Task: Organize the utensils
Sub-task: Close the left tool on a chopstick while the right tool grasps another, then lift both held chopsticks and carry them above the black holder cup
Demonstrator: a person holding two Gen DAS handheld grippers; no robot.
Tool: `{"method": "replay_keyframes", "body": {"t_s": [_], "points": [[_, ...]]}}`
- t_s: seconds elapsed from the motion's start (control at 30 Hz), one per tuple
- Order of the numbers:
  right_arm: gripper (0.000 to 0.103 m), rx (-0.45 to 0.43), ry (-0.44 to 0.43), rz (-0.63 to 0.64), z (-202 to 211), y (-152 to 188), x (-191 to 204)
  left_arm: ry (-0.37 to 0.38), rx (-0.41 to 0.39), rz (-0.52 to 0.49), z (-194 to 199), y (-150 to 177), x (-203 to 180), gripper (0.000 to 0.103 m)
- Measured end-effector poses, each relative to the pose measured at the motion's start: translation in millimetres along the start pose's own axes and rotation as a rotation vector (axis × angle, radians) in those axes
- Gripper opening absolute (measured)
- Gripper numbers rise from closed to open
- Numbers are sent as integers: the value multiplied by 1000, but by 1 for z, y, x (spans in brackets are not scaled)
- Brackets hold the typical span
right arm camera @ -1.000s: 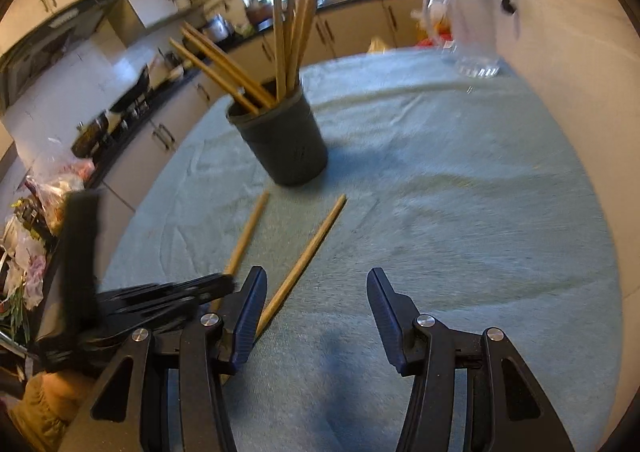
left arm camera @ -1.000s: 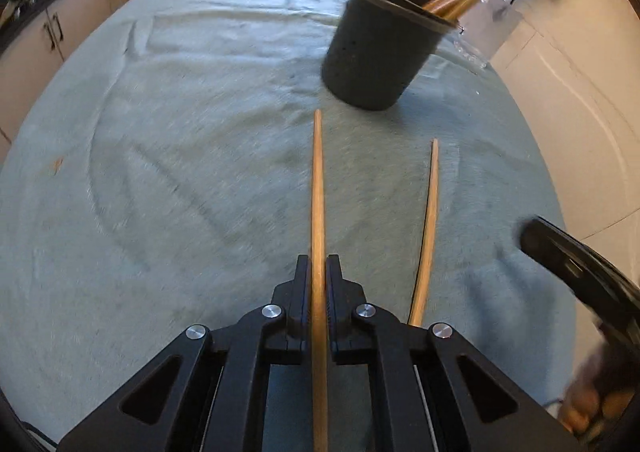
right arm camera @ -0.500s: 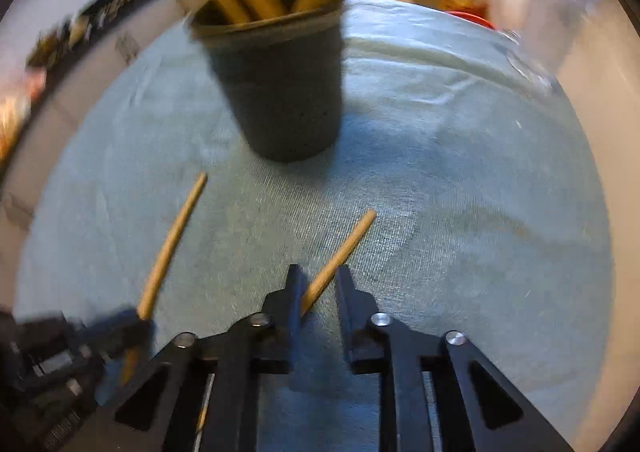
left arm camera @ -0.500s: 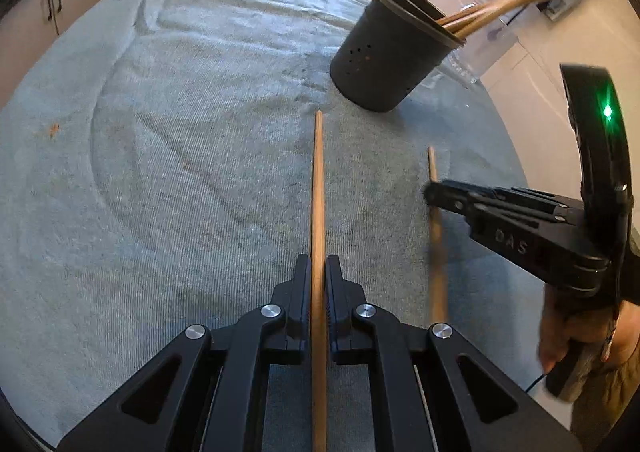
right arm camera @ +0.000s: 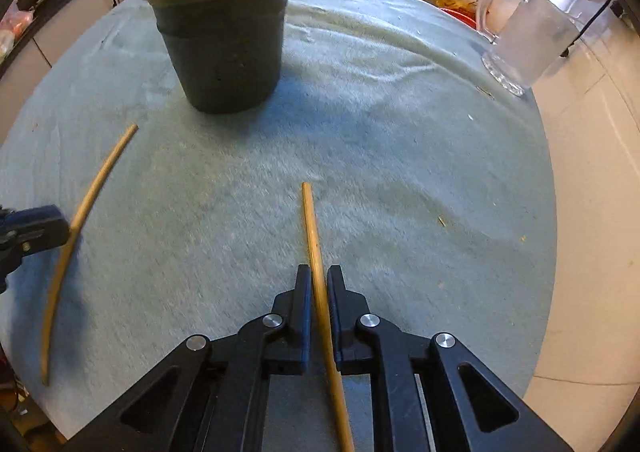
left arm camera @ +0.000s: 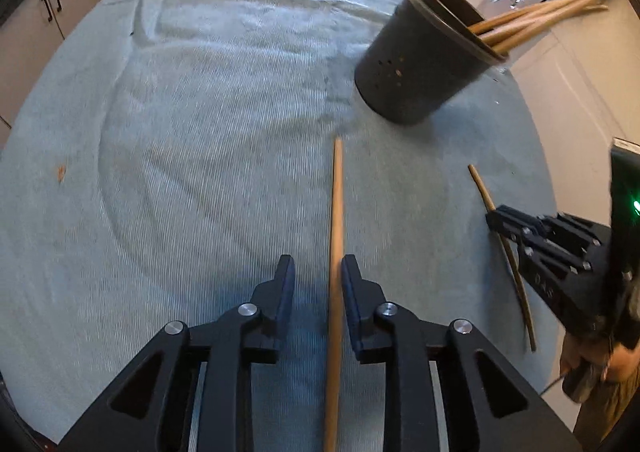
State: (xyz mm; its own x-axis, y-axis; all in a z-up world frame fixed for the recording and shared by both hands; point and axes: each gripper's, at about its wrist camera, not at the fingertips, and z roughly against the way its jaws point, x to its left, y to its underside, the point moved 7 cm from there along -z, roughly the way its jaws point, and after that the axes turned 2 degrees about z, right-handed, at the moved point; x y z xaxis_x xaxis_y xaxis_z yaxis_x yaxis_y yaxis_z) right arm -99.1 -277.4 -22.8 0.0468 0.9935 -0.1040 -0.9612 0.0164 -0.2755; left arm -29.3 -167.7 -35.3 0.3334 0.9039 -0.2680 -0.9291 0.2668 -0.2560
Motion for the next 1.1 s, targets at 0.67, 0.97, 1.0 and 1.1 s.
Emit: {"method": "replay_keyframes", "body": {"t_s": [0.67, 0.97, 1.0, 1.1], "points": [[6, -160, -95, -80, -13, -44, 5, 3, -92, -116, -11, -21, -24, 5], [6, -404, -162, -179, 59, -45, -14, 84, -297, -185, 66, -6, -53, 5], [6, -429, -164, -185, 69, -43, -16, 89, -328, -196, 79, 1, -56, 5], [6, -515, -165, -209, 101, -32, -20, 95, -409, -219, 108, 19, -61, 5]]}}
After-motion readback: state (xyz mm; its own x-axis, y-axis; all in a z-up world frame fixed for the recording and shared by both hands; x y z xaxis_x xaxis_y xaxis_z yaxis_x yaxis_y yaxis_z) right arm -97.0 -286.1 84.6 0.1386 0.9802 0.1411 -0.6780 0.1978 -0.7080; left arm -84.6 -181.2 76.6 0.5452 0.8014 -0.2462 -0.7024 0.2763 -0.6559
